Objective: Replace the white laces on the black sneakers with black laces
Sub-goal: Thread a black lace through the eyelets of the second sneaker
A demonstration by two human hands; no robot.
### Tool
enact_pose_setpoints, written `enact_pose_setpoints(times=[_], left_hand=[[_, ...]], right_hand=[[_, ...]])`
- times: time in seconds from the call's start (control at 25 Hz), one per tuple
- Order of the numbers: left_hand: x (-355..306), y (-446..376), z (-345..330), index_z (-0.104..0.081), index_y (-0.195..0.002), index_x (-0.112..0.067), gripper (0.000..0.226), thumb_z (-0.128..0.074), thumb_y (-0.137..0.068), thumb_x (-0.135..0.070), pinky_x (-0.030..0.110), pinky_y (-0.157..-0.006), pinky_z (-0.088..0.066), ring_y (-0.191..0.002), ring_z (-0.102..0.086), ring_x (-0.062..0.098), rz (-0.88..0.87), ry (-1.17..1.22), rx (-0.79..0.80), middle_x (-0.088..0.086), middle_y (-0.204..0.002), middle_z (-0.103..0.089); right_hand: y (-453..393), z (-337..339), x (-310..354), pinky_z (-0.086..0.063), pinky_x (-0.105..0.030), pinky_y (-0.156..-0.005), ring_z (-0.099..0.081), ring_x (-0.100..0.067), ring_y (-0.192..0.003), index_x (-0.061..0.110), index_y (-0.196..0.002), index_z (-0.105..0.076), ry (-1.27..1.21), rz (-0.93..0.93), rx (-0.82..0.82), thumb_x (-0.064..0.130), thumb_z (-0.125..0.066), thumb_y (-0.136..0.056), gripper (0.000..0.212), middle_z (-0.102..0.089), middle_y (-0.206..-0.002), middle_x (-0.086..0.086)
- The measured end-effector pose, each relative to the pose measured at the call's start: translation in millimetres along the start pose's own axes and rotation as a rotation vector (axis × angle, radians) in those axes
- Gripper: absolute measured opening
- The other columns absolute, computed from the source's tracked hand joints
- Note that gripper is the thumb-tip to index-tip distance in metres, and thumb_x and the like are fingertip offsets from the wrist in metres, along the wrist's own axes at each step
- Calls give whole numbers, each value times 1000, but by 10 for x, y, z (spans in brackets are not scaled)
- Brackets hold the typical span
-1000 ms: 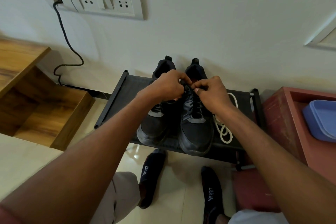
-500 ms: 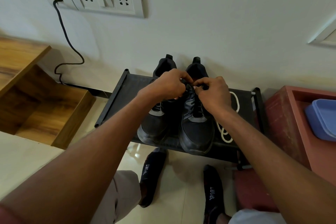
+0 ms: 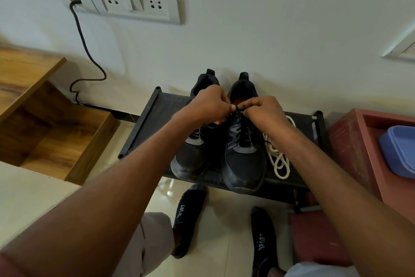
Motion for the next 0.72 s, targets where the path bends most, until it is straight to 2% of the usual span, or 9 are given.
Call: enact_pose_setpoints(times=[0.08,0.16,0.28,0.36,0.44,0.52,0.64,0.72], left_hand=[[-14,21,-9,-72,-88,-6,23,-75,-96,-28,30,-67,-63,-60,-70,20,-9,-27,-7,13,-75,-75],[-54,26,24,-72,-84,-9,21,-77,-94,-27,32,-66,-62,-53,-65,15,-44,-91,-68,8,-68,-72],[-126,30,93,-73,-79,-11,16,-79,-90,-20,35,-69,-62,-64,-71,17,-80,-138,-140,4,-68,-72],[-190,43,173,-72,-79,-13,14,-79,-89,-19,34,-71,-59,-72,-71,18,-113,-189,-171,-1,-69,-70],[-321,116,342,-71,-77,-17,13,-78,-88,-16,33,-70,-57,-71,-69,15,-193,-191,-240,-4,-69,-68],[-445,209,539,-70,-77,-18,14,-76,-89,-14,30,-63,-56,-64,-66,8,-291,-77,-306,-6,-66,-68],[-396,221,640,-69,-84,-13,13,-71,-95,-16,24,-57,-51,-57,-64,5,-284,92,-304,-1,-69,-72],[-225,152,554,-68,-94,-11,9,-64,-100,-16,26,-62,-52,-65,-69,10,-183,61,-250,2,-80,-74]], right_hand=[[9,-2,119,-52,-22,-63,-63,-9,-68,31,-96,-81,158,83,90,-1,-60,-90,38,-73,-87,8],[18,13,186,-47,-16,-66,-62,0,-77,25,-108,-81,216,129,146,-3,-60,-89,41,-69,-85,14],[22,129,210,-38,-9,-59,-59,1,-73,24,-114,-79,280,150,79,2,-64,-92,34,-62,-77,14],[29,208,280,-38,-6,-69,-64,-8,-95,25,-118,-77,307,228,-17,9,-68,-93,31,-63,-99,5],[53,177,384,-45,-19,-93,-58,-19,-119,28,-123,-75,361,330,-34,17,-72,-95,31,-58,-123,-1],[80,67,448,-47,-34,-106,-54,-21,-123,29,-122,-76,364,410,21,24,-75,-94,29,-57,-126,1],[111,-8,456,-49,-38,-103,-57,-20,-117,28,-109,-81,334,464,-6,29,-79,-92,18,-61,-118,4],[111,17,408,-52,-37,-98,-62,-19,-109,22,-105,-82,296,441,-91,28,-81,-91,15,-64,-111,3]])
Point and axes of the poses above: each hand's wrist, its own y-axis away from the middle knuckle, its own z-axis out of the back of the hand, x = y × z, the point moved 10 cm from there along -y, towards the middle knuckle
